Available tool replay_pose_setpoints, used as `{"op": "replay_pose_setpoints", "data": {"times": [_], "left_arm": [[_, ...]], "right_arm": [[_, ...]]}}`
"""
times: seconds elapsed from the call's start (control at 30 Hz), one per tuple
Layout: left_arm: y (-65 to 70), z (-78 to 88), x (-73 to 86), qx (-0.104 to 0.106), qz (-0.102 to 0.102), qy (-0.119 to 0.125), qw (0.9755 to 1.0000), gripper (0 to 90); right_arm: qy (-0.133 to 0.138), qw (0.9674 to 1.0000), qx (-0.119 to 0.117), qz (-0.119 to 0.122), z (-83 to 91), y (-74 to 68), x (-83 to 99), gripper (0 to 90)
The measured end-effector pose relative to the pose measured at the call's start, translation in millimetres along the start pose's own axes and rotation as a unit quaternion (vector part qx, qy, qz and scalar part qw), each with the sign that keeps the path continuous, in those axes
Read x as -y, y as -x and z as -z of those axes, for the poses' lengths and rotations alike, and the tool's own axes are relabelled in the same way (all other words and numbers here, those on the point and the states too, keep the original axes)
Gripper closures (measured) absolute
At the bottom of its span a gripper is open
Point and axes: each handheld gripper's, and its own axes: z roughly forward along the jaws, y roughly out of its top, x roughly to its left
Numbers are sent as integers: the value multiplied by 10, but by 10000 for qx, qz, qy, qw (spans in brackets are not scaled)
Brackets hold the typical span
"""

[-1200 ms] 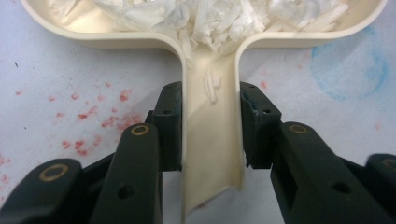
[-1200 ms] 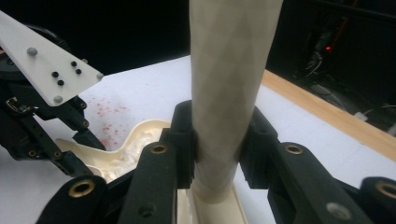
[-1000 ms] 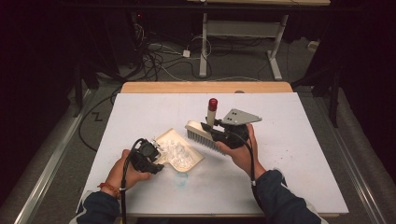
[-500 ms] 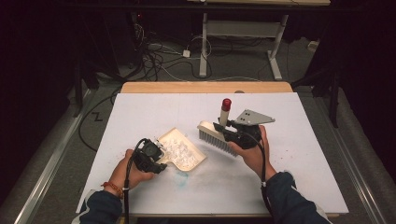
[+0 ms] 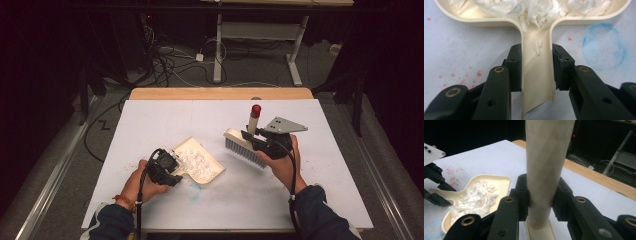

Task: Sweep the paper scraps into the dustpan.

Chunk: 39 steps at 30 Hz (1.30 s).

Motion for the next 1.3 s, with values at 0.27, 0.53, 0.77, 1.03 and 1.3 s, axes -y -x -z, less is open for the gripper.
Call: {"op": "replay_pose_setpoints", "data": {"times": [0.27, 0.53, 0.77, 1.03, 1.3], "left_arm": [[18, -16, -48, 27, -92, -4, 10000, 624], [39, 48, -29, 1, -72, -128, 9999, 625], [-12, 136, 78, 94, 14, -213, 9997, 624], [-63, 192, 91, 265, 126, -408, 9987, 627], [-117, 235, 159, 317, 185, -512, 9980, 626]], "right_arm": [[-43, 10000, 79, -9, -70, 4, 35, 710], [68, 9998, 211, 24, -243, -53, -26, 710], [73, 9997, 220, 6, -559, -142, -136, 711], [-72, 9995, 158, 249, -893, -313, -165, 711], [-73, 9993, -182, 324, -950, -394, -171, 709]]}}
